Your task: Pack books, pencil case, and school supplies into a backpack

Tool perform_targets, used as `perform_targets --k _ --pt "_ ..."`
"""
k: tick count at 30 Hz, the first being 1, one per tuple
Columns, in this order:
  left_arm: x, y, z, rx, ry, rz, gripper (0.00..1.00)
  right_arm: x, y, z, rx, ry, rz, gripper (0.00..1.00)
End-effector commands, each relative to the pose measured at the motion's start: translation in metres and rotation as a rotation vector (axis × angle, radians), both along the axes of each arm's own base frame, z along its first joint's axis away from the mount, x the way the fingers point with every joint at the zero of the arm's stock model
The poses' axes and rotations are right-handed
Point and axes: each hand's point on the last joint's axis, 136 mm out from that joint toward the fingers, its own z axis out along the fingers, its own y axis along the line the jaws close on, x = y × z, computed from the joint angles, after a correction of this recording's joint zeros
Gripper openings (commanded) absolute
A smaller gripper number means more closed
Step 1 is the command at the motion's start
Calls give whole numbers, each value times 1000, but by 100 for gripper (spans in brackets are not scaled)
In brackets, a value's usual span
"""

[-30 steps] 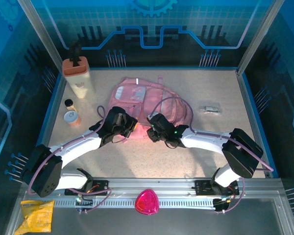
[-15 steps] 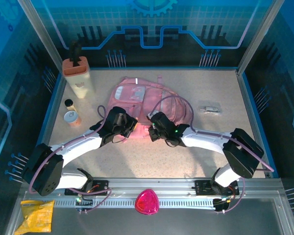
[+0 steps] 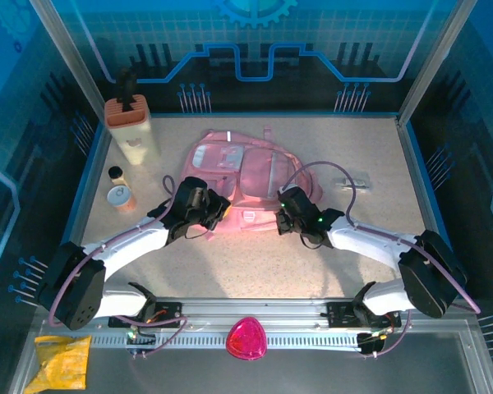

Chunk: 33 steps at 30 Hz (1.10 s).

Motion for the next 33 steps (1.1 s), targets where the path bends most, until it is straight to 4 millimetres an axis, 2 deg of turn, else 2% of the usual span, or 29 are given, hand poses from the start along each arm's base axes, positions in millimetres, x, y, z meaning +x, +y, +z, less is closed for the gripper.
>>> perform_targets --k 1,4,7,10,15,18,20,21,25,28,31,33 --pt "6 5 16 11 -43 -7 0 6 -3 0 -23 6 29 0" --pt "7 3 18 8 -48 -12 0 7 16 1 17 4 99 1" --pt "8 2 20 7 -51 -18 0 15 18 -2 -2 4 85 18" --pt "8 0 21 2 -52 -24 0 23 27 -2 21 -21 99 22" --pt "7 -1 20 3 -50 -28 0 35 24 -5 -12 -54 59 17" --pt "6 1 20 7 -53 -23 0 36 23 3 -13 -83 52 0" --pt "6 3 20 18 -60 -27 0 34 19 10 -29 -102 37 0" --pt "7 5 20 27 -62 -29 0 32 12 11 -57 -100 9 0" --pt "11 21 19 58 -53 -42 0 19 -49 7 -236 -40 -205 0" --pt "17 28 19 74 -71 -67 0 5 -72 7 -246 -16 -249 0" --pt "32 35 12 87 -46 -122 0 -13 -91 2 -327 55 -276 0" --pt "42 38 11 82 -42 -135 0 -26 -95 -2 -351 104 -255 0"
